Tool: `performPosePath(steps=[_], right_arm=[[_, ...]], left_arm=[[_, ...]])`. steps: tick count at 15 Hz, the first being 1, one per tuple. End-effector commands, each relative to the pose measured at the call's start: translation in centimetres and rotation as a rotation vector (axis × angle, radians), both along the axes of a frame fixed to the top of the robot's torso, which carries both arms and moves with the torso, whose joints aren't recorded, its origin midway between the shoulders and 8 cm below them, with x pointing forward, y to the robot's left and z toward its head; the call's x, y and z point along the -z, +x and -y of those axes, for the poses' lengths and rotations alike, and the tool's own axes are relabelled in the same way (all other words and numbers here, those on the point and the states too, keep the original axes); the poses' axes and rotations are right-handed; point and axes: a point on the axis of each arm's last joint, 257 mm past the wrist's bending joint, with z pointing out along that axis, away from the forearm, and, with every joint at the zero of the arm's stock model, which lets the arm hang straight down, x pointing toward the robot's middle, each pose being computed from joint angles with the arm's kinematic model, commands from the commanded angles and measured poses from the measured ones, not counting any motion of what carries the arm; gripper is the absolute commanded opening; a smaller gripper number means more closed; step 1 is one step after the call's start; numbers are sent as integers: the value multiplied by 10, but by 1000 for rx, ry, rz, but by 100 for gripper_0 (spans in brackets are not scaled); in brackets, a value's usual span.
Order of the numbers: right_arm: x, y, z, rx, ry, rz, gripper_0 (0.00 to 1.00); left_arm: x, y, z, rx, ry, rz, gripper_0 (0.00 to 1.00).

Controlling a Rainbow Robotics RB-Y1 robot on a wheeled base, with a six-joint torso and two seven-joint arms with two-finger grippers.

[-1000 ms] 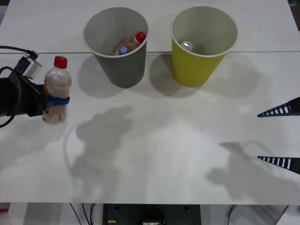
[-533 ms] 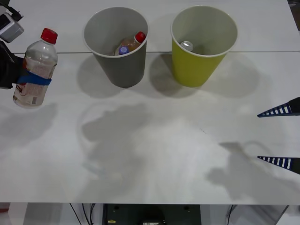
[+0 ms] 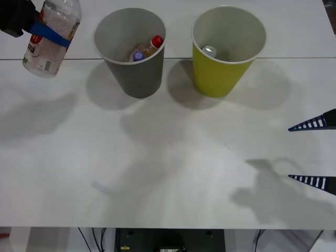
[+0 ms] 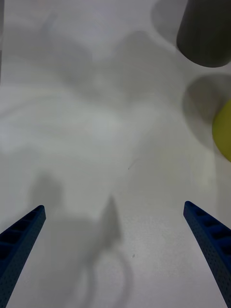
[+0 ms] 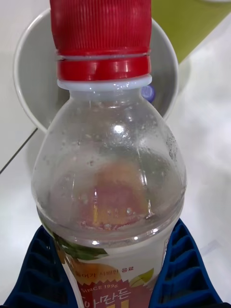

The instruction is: Put the can into the green bin and the plastic bottle into the gray bin

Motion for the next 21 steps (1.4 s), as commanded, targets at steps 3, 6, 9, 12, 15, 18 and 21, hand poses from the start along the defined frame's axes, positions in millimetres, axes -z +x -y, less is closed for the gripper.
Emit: performPosePath(steps=[3,6,9,12,15,18,21], right_arm=[[0,0,0,0,0,0,100],[0,0,0,0,0,0,100],[0,0,0,0,0,0,100],[0,0,0,0,0,0,100],[0,0,0,0,0,0,100],[0,0,0,0,0,0,100],[0,0,0,0,0,0,100]], left_arm=[[-23,43,53,2,6,27,0],[-35,57,89,5,14,46,0],[-42,67,112,-7,25,48,0],[-38,71,118,-21,25,32,0],[-38,71,120,-31,20,27,0],[-38,69,122,-29,11,22,100],[-41,67,122,-23,-8,15,100]])
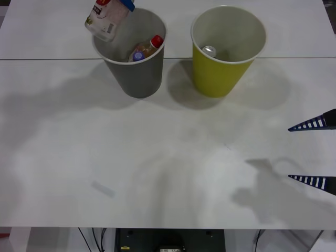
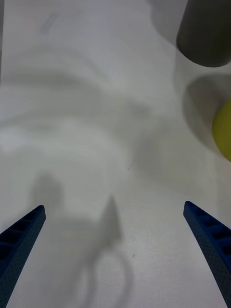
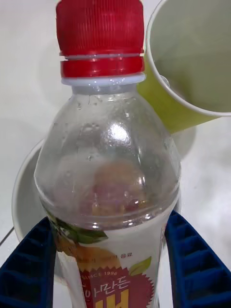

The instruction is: Put the can into the green bin and the plastic bottle into the gray bin

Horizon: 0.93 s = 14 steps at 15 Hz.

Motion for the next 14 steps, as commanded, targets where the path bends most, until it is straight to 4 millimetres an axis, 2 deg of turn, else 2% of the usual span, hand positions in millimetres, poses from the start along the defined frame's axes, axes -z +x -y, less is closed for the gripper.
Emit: performPosePath(steps=[1,4,7,14], right_arm=[[0,0,0,0,0,0,100],[0,0,0,0,0,0,100],[0,0,0,0,0,0,100],[0,0,0,0,0,0,100]], left_arm=[[-3,-3,-3,4,-22,-7,100],[-1,-8,-22,5,-69,-37,100],[10,-20,-61,5,-83,-40,100],[49,-75,-136,80,4,29,100]])
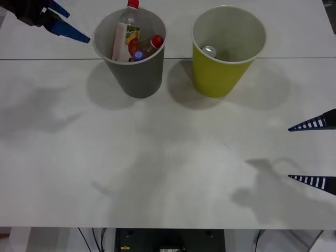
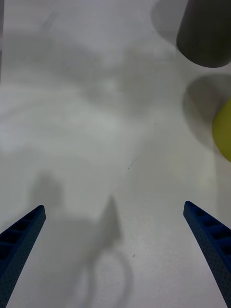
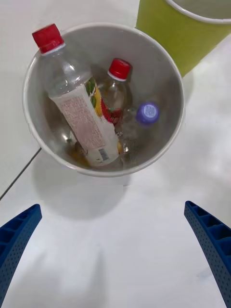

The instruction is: Put the can into the green bin and the plastic bottle into the gray bin

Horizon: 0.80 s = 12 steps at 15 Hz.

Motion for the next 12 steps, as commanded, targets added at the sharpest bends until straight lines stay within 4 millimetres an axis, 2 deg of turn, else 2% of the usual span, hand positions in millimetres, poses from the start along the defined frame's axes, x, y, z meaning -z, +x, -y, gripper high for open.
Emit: performPosePath(steps=[1,5,7,12], right_arm=[[0,0,0,0,0,0,100],[0,0,0,0,0,0,100],[0,0,0,0,0,0,100],[0,0,0,0,0,0,100]], left_arm=[[14,-20,-29,51,-1,24,100],[46,-50,-69,122,-10,79,100],[63,-69,-82,154,13,116,100],[95,-121,-96,265,22,220,100]])
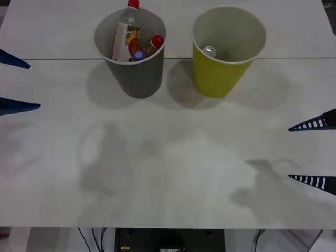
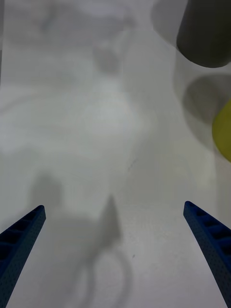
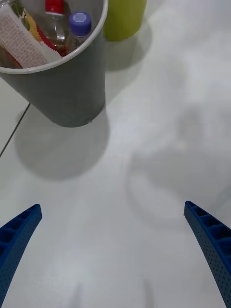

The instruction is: Put the can into the green bin and the plastic bottle into the gray bin

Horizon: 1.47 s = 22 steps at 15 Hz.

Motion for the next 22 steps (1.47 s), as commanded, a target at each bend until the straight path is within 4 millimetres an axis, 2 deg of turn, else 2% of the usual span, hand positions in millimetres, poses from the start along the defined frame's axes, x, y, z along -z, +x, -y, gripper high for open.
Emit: performPosePath(steps=[1,5,11,15,22], right_arm=[[0,0,0,0,0,0,100],[0,0,0,0,0,0,100],[0,0,0,0,0,0,100],[0,0,0,0,0,0,100],[0,0,0,0,0,0,100]], left_arm=[[17,-28,-1,80,-19,39,100],[42,-59,-7,192,-6,65,100],[74,-90,-17,280,31,74,100],[85,-101,-21,285,42,57,100],[90,-99,-27,276,74,51,100]])
